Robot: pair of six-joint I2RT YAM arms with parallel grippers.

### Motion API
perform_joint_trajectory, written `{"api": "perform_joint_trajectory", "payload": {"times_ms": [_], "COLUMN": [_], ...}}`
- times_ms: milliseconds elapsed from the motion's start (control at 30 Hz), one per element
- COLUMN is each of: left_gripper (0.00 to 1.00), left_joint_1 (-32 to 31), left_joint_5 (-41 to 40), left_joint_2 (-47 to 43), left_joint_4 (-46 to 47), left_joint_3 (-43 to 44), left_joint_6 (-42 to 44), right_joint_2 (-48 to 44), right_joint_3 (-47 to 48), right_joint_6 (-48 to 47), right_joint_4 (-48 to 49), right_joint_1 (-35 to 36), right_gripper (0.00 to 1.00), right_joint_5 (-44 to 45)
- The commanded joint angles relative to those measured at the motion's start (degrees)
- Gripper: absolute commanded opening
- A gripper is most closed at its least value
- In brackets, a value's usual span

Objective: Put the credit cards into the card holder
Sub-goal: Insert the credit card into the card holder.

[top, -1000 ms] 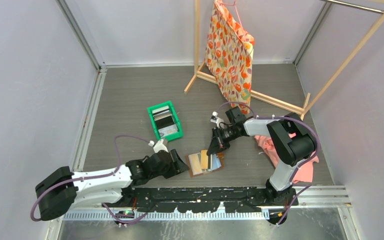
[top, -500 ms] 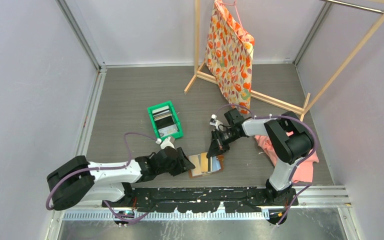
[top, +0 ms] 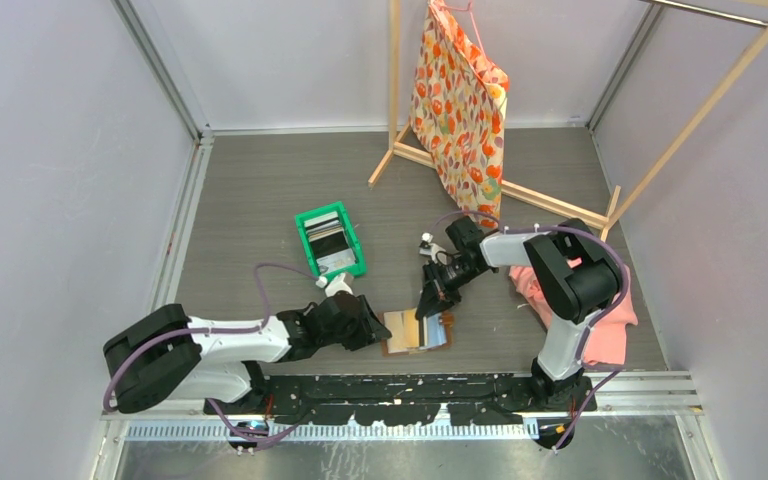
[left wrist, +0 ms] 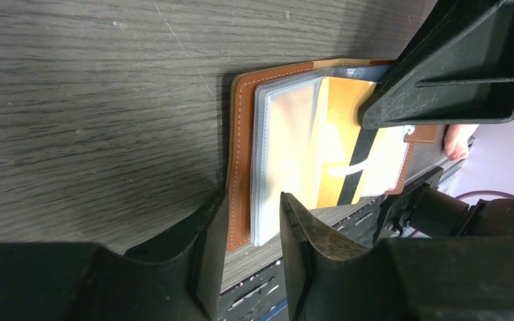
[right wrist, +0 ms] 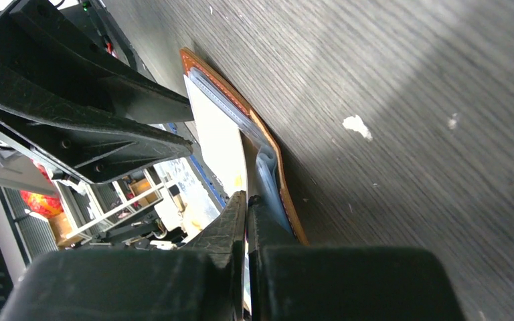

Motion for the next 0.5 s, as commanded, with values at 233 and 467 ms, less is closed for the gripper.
{"api": "perform_joint_trajectory", "payload": {"times_ms": [233,467], "left_gripper": [0.34,0.34], "left_joint_1": [0.14,0.15], "left_joint_5": [-1.72,0.62], "left_joint_2": [4.51,5.18], "left_joint_4": [-2.10,0.34], "left_joint_3": [-1.86,-0.55], "left_joint_6": [-0.29,0.77], "right_joint_2": [-1.87,-0.91], "right_joint_3": [-0.91,-1.79], "right_joint_6": [0.95,5.54], "right_joint_4": [-2.69,4.43], "right_joint_1": [1.30,2.33], "right_gripper": [0.05,0.05], "right_joint_5": [3.70,4.04]}}
